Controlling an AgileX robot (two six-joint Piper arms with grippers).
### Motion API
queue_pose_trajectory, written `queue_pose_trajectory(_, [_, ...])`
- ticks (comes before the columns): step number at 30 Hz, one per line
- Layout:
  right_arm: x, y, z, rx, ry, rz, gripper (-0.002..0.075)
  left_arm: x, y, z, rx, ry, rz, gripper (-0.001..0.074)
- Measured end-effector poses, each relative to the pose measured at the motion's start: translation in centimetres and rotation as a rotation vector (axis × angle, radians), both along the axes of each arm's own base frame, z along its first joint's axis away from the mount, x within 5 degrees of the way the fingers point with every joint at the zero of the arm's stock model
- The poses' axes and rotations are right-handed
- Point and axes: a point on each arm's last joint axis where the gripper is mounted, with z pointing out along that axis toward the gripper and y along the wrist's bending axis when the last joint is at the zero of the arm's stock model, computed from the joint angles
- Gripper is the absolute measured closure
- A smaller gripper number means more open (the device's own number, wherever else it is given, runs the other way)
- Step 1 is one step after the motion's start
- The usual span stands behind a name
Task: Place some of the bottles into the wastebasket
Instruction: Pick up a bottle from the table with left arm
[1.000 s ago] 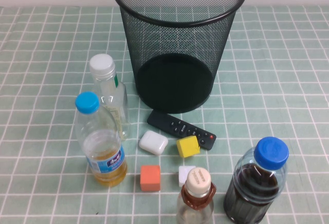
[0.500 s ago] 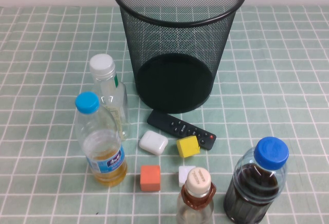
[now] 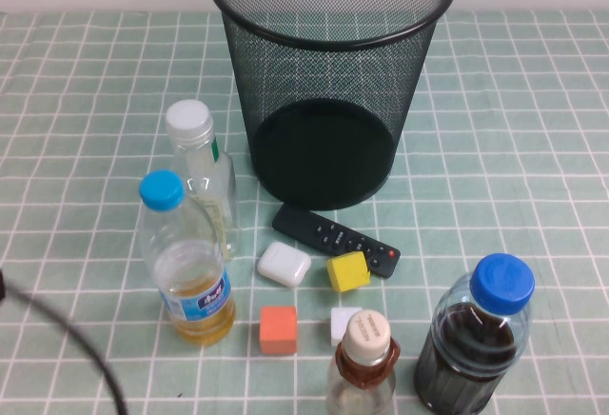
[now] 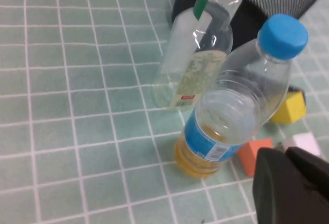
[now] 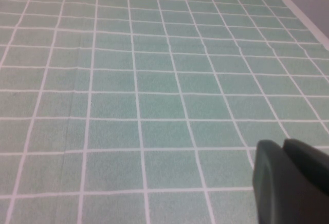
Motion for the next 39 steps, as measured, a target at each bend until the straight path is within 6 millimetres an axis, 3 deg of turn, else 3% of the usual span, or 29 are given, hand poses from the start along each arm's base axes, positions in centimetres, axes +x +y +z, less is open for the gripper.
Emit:
queue_pose_trajectory(7, [0.0,0.0,0.0,0.000,0.000,0.000,0.0733,7.2,-0.1,5.7,0.149,0.087,-0.109,0.0740])
queue_pose_trajectory(11, [0.0,0.0,0.0,0.000,0.000,0.000,0.0733,11.6,-1.1,7.1,0.179,0.097,-0.185,0.0740])
queue_pose_trajectory(15, [0.0,0.0,0.0,0.000,0.000,0.000,0.0733,15.3,-3.4,7.9,0.193,0.099,-0.281,0.0740])
queue_pose_trajectory(19, [0.0,0.0,0.0,0.000,0.000,0.000,0.0733,17.9,-6.4,7.8,0.200,0.115,-0.384,0.0740])
queue_pose_trajectory(23, [0.0,0.0,0.0,0.000,0.000,0.000,0.0733,20.2,-9.1,6.4,0.263,0.158,-0.455,0.0740])
queue_pose_trajectory(28, [0.0,0.0,0.0,0.000,0.000,0.000,0.0733,22.4,-10.1,4.5,0.327,0.208,-0.463,0.0720])
queue_pose_trajectory(31, [0.0,0.0,0.0,0.000,0.000,0.000,0.0733,23.2,-10.3,3.8,0.346,0.218,-0.469,0.0599])
queue_pose_trajectory(36, [0.0,0.0,0.0,0.000,0.000,0.000,0.0733,23.9,-10.4,3.7,0.366,0.171,-0.463,0.0278])
queue_pose_trajectory(39, [0.0,0.0,0.0,0.000,0.000,0.000,0.0733,24.5,-10.6,3.4,0.372,0.152,-0.459,0.0206])
